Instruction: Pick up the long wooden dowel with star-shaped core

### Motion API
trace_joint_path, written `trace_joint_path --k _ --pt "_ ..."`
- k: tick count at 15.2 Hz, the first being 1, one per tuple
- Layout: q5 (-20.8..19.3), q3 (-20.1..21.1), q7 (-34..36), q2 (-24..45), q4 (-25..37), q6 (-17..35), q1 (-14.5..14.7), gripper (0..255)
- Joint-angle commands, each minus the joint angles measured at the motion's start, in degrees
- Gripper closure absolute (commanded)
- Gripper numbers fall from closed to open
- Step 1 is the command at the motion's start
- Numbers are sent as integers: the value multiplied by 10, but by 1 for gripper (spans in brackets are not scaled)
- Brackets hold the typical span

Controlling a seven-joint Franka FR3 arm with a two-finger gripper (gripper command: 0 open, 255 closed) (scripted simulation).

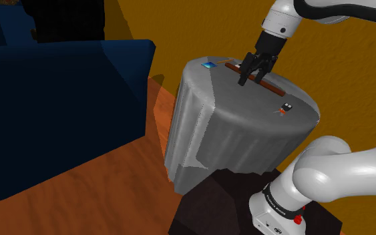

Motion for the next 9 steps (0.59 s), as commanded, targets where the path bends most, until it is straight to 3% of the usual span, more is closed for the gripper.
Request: trace_joint_path --k 1,9 --pt "0 0 0 0 0 0 0 0" --pt "-65 -93 -124 82 35 47 -22 0"
